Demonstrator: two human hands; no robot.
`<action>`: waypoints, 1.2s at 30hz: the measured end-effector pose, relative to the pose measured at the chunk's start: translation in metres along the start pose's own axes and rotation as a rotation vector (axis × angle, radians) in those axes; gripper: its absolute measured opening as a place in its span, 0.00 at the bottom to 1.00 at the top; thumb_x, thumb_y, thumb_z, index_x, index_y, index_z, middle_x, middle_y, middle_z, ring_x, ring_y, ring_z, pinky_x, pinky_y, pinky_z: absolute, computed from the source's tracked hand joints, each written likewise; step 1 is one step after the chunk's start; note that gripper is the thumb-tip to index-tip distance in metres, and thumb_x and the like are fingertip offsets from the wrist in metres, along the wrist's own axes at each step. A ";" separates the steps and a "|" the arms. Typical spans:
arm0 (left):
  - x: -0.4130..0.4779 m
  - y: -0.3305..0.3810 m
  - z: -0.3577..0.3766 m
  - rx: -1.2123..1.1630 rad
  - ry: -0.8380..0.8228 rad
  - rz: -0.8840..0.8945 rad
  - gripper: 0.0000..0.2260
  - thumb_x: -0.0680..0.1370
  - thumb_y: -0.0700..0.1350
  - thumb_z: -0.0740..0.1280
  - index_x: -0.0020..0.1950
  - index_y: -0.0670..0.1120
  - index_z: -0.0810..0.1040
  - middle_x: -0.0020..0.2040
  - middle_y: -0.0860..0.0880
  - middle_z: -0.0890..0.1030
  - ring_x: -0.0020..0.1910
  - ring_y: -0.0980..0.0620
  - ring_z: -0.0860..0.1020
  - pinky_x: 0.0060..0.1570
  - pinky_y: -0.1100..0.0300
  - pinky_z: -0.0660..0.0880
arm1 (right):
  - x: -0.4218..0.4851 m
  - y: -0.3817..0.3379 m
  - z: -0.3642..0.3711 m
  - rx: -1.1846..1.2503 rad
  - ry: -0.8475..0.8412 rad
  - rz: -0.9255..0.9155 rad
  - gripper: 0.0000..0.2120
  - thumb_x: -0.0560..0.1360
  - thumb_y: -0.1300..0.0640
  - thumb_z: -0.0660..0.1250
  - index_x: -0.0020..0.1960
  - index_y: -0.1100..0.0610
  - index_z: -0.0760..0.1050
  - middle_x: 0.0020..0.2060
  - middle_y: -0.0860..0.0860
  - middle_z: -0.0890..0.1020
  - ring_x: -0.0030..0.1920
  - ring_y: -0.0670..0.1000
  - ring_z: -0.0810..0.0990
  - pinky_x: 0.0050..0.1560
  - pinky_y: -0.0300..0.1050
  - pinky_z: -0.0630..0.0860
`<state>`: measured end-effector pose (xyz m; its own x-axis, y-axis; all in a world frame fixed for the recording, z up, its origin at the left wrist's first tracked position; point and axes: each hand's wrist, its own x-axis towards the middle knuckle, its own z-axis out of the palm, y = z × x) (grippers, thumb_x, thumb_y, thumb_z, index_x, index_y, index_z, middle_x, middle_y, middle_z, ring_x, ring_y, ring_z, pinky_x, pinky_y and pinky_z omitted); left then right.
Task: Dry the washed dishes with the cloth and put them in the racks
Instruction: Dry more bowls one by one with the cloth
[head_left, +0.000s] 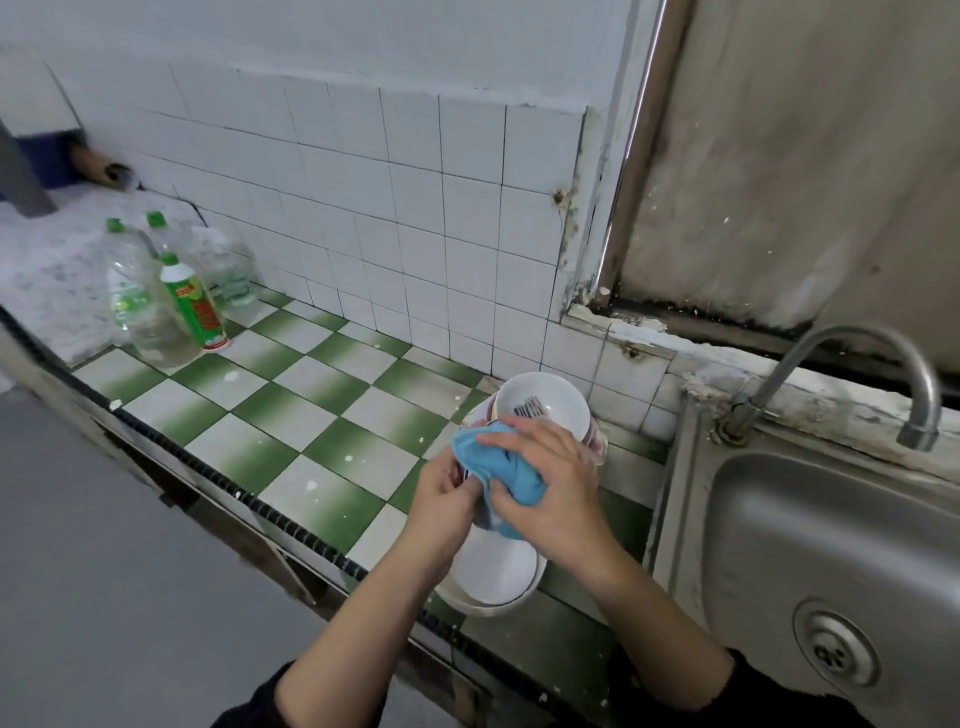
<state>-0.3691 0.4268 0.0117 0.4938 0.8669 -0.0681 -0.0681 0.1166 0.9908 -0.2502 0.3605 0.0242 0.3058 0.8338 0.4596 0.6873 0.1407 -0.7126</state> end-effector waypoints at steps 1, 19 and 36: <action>-0.002 0.007 0.001 0.001 -0.007 0.037 0.18 0.78 0.27 0.60 0.62 0.44 0.77 0.49 0.45 0.84 0.46 0.51 0.82 0.40 0.61 0.79 | 0.000 -0.003 0.004 -0.046 0.047 -0.078 0.17 0.69 0.51 0.70 0.57 0.39 0.78 0.61 0.37 0.76 0.64 0.37 0.71 0.68 0.40 0.62; -0.044 0.112 0.022 -0.128 -0.018 0.331 0.21 0.78 0.29 0.61 0.68 0.46 0.72 0.57 0.56 0.82 0.54 0.61 0.81 0.51 0.69 0.76 | 0.066 -0.068 -0.044 0.586 0.318 0.213 0.03 0.69 0.53 0.65 0.39 0.48 0.78 0.35 0.45 0.80 0.39 0.48 0.78 0.45 0.49 0.76; -0.057 0.143 0.026 -0.349 0.064 0.305 0.15 0.76 0.50 0.68 0.55 0.39 0.80 0.52 0.42 0.84 0.52 0.48 0.82 0.48 0.58 0.80 | 0.057 -0.097 -0.034 -0.029 0.405 -0.502 0.09 0.70 0.56 0.67 0.48 0.58 0.81 0.53 0.51 0.82 0.57 0.52 0.79 0.60 0.57 0.71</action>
<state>-0.3844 0.3811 0.1601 0.3519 0.9139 0.2022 -0.4951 -0.0016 0.8689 -0.2767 0.3763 0.1381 0.1624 0.4020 0.9011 0.8272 0.4423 -0.3465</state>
